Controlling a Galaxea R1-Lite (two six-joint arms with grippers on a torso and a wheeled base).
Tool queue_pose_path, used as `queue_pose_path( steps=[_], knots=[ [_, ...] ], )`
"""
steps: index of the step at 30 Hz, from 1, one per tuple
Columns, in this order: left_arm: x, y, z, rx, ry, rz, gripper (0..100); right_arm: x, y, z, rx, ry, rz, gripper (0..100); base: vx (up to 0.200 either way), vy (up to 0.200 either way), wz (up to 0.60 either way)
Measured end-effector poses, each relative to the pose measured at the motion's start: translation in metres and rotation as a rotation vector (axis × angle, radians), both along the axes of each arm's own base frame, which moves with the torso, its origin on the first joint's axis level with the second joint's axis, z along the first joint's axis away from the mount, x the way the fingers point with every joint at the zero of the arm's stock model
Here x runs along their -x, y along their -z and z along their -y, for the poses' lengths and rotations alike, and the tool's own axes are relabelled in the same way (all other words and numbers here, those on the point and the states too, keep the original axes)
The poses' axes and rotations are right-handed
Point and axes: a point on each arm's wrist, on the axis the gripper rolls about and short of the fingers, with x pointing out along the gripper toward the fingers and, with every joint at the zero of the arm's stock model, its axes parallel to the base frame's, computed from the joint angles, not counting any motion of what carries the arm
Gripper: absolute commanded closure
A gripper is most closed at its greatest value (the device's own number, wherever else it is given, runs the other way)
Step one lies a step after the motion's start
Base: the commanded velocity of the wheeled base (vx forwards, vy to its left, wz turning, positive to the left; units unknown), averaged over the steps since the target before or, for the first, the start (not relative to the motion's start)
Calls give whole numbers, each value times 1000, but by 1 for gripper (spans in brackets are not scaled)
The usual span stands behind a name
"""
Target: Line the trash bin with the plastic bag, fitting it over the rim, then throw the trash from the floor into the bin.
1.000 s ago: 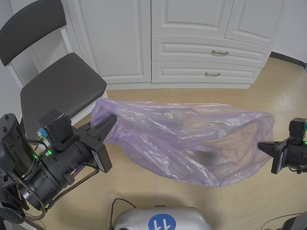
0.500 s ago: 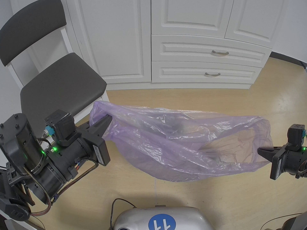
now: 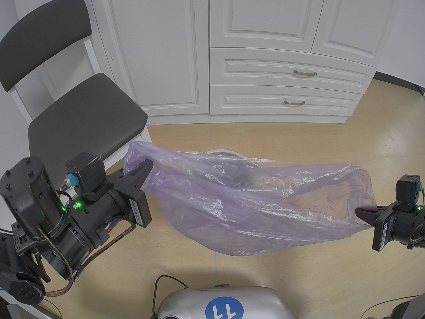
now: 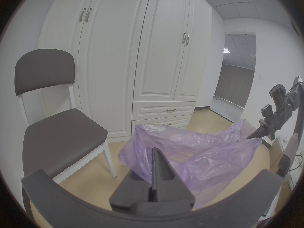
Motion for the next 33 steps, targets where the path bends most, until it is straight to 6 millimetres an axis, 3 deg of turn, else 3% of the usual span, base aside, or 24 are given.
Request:
queue_pose_path(
  steps=[33],
  knots=[
    [-4,3,-2,-8,-16,-10,100,-2,4,1,15,10,-16,100,0,0,0]
  ],
)
